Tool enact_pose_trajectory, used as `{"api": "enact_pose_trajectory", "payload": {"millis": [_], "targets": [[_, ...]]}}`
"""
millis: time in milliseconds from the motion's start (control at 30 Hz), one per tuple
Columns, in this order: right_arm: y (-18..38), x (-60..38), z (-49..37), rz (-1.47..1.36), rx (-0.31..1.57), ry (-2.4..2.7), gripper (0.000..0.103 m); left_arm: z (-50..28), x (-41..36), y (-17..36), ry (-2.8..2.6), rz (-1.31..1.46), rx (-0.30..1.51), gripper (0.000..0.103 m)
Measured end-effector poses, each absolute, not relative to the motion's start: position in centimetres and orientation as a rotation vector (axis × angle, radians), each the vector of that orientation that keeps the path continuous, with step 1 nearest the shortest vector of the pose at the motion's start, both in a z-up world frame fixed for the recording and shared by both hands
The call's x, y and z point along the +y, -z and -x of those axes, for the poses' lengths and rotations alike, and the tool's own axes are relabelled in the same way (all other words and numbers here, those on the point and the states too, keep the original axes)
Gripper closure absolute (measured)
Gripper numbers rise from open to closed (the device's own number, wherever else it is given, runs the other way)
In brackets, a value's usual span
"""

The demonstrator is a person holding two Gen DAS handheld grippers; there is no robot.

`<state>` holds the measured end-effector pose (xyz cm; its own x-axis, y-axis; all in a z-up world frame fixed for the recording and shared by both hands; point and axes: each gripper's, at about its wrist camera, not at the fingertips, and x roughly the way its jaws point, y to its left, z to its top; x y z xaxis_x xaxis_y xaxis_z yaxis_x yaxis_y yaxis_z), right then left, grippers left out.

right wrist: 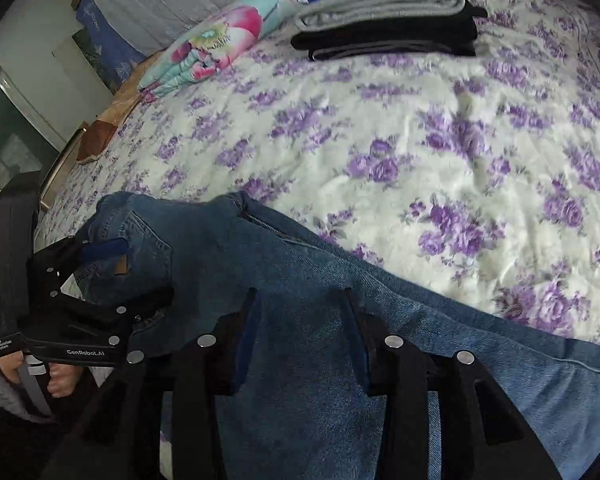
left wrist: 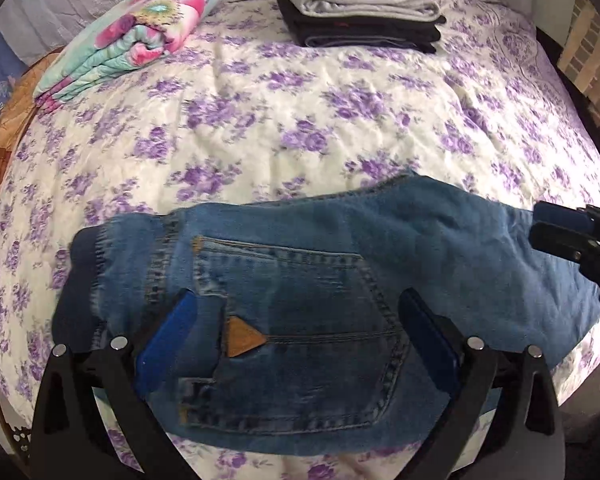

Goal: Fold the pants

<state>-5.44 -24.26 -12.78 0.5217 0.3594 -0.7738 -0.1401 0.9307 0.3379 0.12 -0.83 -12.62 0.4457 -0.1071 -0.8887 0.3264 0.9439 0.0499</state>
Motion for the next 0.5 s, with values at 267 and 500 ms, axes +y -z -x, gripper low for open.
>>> {"api": "enact_pose_trajectory", "payload": {"millis": [267, 500], "targets": [[15.1, -21.8, 6.9, -0.104, 1.080, -0.341, 0.048, -1.6, 2.9, 16.2, 0.149, -0.259, 1.110, 0.004], [13.4, -23.8, 8.7, -0.157, 1.003, -0.317, 0.046, -0.3, 1.9, 13.0, 0.182, -0.199, 1.055, 0.005]]}}
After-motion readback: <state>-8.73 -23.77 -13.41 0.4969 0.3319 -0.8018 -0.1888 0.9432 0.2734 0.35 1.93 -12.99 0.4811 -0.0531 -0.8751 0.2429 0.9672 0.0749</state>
